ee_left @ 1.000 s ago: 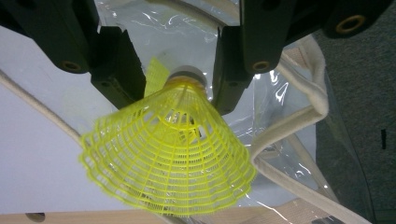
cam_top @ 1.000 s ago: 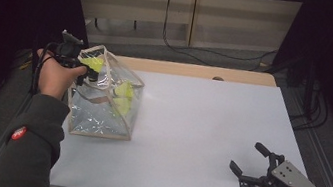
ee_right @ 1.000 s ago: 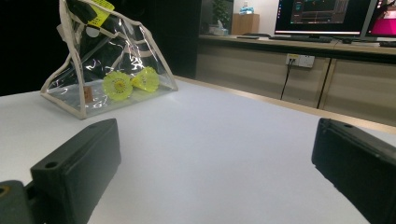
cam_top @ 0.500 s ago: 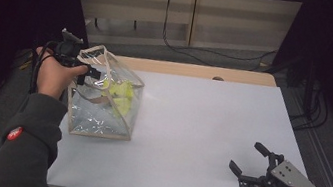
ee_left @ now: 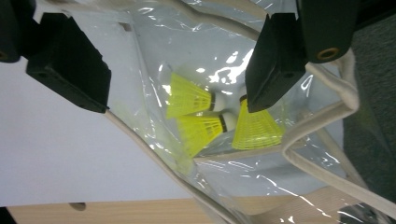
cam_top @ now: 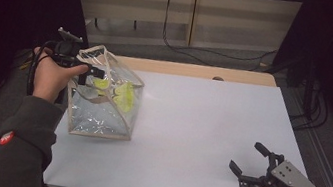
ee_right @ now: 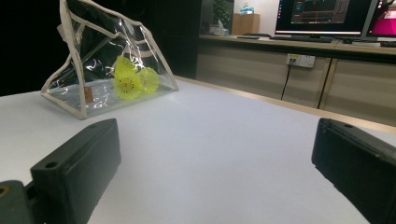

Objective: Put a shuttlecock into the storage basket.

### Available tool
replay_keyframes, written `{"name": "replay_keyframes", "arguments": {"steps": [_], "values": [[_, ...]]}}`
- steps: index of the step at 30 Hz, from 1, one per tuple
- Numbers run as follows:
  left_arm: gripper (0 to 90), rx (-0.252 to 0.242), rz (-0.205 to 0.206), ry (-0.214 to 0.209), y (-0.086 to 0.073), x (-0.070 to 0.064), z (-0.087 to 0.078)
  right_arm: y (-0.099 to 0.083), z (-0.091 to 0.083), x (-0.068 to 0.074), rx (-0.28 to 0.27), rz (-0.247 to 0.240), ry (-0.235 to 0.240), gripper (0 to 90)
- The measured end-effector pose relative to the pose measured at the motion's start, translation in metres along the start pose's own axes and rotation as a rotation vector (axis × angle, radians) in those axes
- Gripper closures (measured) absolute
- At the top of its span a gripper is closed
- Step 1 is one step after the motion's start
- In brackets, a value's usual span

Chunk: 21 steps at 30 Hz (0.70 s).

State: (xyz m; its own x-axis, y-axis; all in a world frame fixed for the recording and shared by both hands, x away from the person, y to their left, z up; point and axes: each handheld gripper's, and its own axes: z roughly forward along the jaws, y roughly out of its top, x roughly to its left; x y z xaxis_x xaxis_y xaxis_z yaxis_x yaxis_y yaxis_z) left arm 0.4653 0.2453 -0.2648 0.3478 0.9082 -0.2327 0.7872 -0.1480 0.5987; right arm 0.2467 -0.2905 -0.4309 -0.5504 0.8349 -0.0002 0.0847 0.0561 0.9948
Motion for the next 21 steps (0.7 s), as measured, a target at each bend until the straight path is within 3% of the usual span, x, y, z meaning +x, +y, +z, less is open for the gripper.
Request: {"name": "replay_keyframes", "arguments": {"steps": [7, 13, 15, 21], "values": [[17.2, -0.027, 0.023, -0.064, -0.006, -0.001, -0.007, 0.0, -0.001, 0.0, 0.0, -0.001, -0.005, 1.0], [14.3, -0.02, 0.069, -0.112, -0.012, -0.005, -0.011, 0.0, -0.001, 0.001, 0.001, 0.001, -0.004, 1.0], [13.0, -0.012, 0.104, -0.134, -0.015, -0.007, -0.013, 0.001, -0.001, 0.001, 0.001, -0.002, -0.002, 1.0], [11.2, -0.047, 0.096, -0.184, -0.022, -0.007, -0.015, 0.0, 0.0, 0.002, 0.002, -0.001, -0.001, 1.0]]}}
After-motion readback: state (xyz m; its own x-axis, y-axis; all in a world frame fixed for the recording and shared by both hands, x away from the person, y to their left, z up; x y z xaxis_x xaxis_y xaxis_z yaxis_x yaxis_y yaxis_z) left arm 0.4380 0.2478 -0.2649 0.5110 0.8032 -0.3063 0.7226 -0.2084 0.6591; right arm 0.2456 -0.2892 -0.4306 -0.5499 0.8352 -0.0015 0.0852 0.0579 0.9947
